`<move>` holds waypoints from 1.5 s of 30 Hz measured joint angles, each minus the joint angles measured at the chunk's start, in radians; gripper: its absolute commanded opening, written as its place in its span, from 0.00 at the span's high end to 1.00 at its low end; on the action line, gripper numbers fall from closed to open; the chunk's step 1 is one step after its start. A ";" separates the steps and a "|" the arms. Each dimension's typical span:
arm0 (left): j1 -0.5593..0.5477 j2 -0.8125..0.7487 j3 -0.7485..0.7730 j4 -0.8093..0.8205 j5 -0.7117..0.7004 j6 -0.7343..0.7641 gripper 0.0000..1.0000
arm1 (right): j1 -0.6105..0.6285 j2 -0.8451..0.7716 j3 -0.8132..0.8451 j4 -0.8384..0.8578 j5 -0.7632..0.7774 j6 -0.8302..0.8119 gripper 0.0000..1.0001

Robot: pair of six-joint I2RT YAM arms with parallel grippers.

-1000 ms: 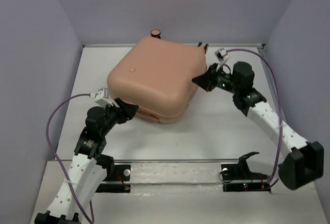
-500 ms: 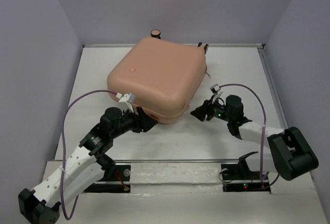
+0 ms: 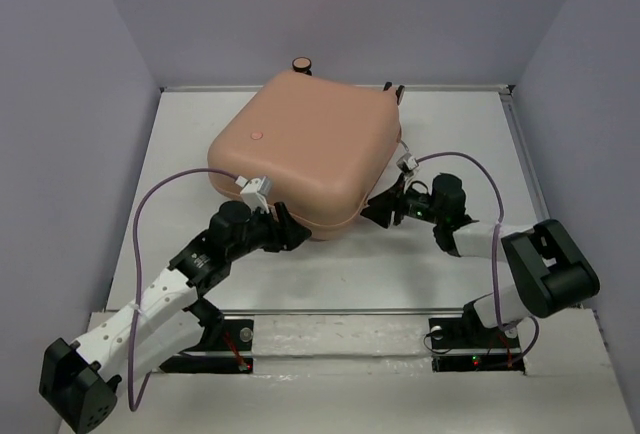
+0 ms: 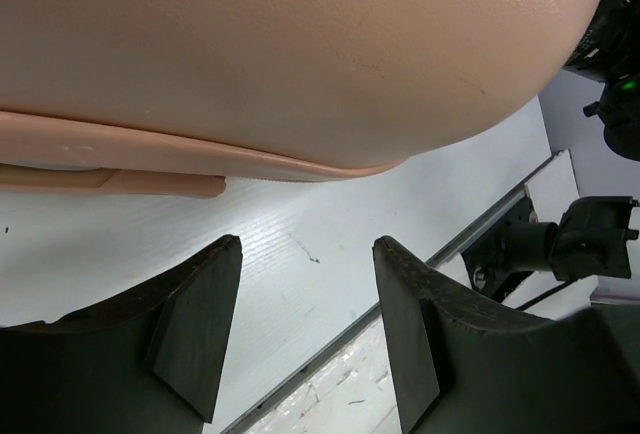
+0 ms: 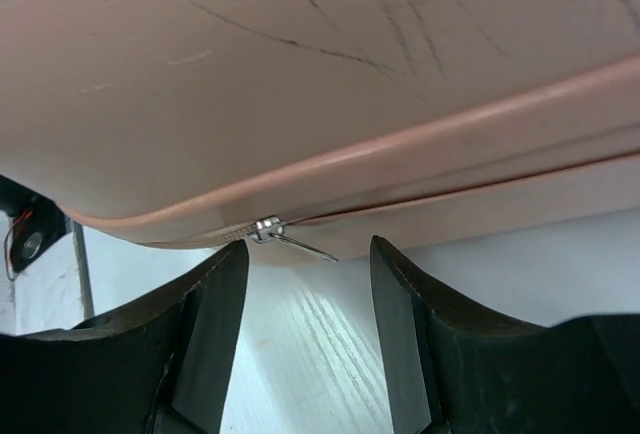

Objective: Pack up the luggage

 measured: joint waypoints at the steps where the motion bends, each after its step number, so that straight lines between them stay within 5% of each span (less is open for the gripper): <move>1: 0.000 0.012 0.000 0.010 -0.003 0.000 0.34 | 0.000 0.007 0.007 0.006 -0.020 0.000 0.43; 5: 0.000 0.056 0.001 0.041 -0.009 0.000 0.34 | 0.000 0.046 0.039 0.019 -0.084 0.005 0.56; 11: -0.005 0.101 0.010 0.093 -0.023 0.000 0.35 | -0.001 0.113 0.039 0.108 -0.140 0.078 0.93; 20: -0.022 0.217 0.055 0.146 -0.036 0.005 0.37 | 0.094 -0.027 -0.043 0.056 0.028 0.134 0.93; 29: -0.102 0.376 0.163 0.114 -0.073 0.000 0.37 | 0.559 -0.426 -0.092 -0.415 0.746 0.129 0.93; 36: -0.148 0.490 0.254 0.103 -0.125 0.011 0.36 | 0.748 -0.111 0.148 -0.448 1.014 0.219 0.93; 39: -0.146 0.468 0.261 0.073 -0.168 0.024 0.18 | 0.787 -0.029 0.158 -0.326 1.130 0.282 0.93; 45: -0.039 0.274 0.356 -0.043 -0.255 0.073 0.07 | 0.817 -0.032 0.114 -0.246 1.162 0.332 0.93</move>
